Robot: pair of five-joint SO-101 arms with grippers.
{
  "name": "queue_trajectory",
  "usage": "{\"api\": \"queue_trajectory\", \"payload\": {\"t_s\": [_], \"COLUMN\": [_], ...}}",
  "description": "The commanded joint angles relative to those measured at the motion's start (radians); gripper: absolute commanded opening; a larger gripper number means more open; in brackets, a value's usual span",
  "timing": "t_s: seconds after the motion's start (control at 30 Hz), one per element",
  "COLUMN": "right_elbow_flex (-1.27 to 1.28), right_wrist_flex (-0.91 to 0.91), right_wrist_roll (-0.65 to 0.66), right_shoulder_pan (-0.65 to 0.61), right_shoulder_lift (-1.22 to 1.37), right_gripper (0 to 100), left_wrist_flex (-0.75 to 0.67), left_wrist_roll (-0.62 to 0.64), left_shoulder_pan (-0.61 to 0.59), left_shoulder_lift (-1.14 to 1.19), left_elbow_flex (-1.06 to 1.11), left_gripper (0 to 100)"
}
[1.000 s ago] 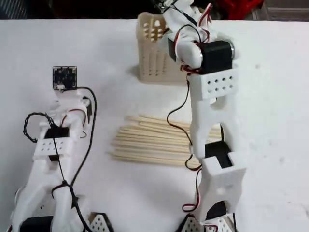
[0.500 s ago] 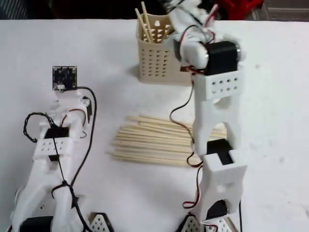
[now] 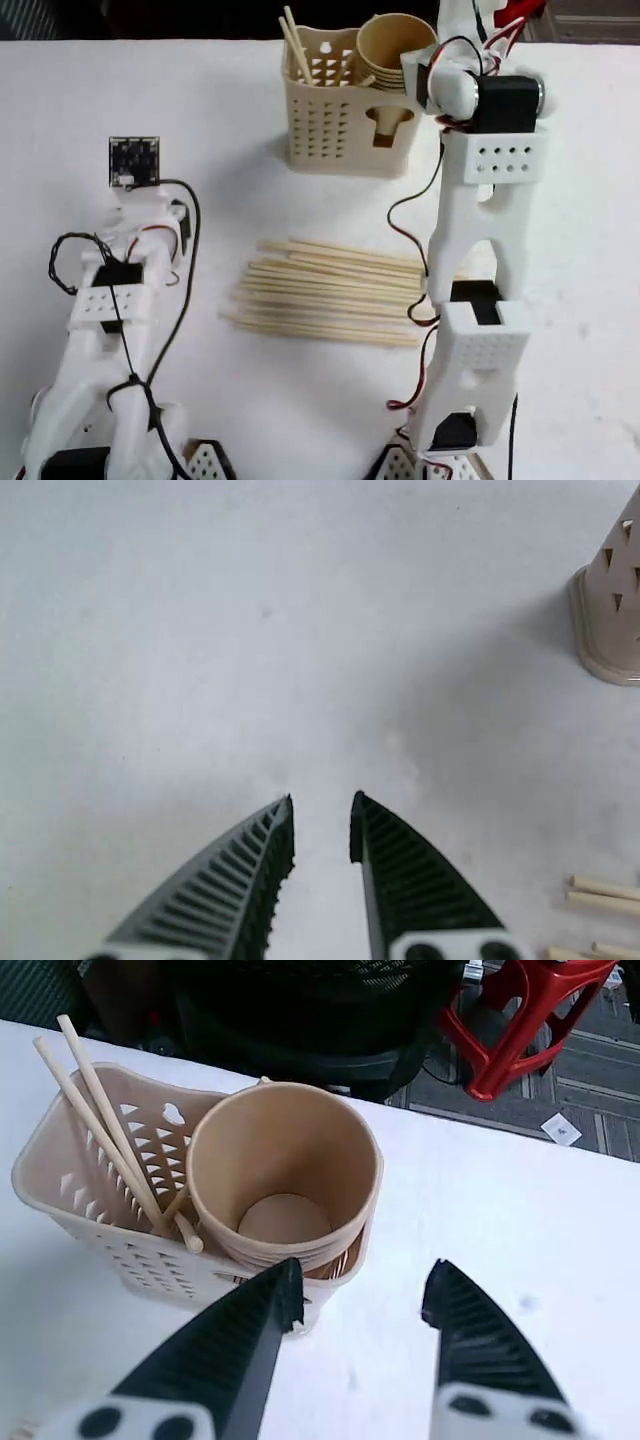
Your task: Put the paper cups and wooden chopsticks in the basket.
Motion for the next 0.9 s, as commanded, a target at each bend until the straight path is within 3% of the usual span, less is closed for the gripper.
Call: {"api": "queue_trajectory", "payload": {"t_s": [0.0,0.43,0.87], "right_elbow_flex": [0.014,0.011,0.055], "right_wrist_flex": [-0.076,-0.174,-0.206], "right_wrist_roll": [-0.014,-0.014,-0.014], "right_shoulder_pan": [0.004,0.007,-0.005], "right_shoulder_lift": [0.021,0.252,0.317], "right_gripper": [20.8,20.5,20.5], "left_wrist_flex": [-0.023,-0.023,-0.023], "left_wrist_roll": [-0.011,-0.011,-0.011], "left_shoulder_pan": [-0.007,-0.007,-0.007], "left_shoulder_lift": [-0.033,-0.033,-0.033], "left_elbow_flex": [-0.006,-0.006,-0.006], "left_gripper": [11,11,11]}}
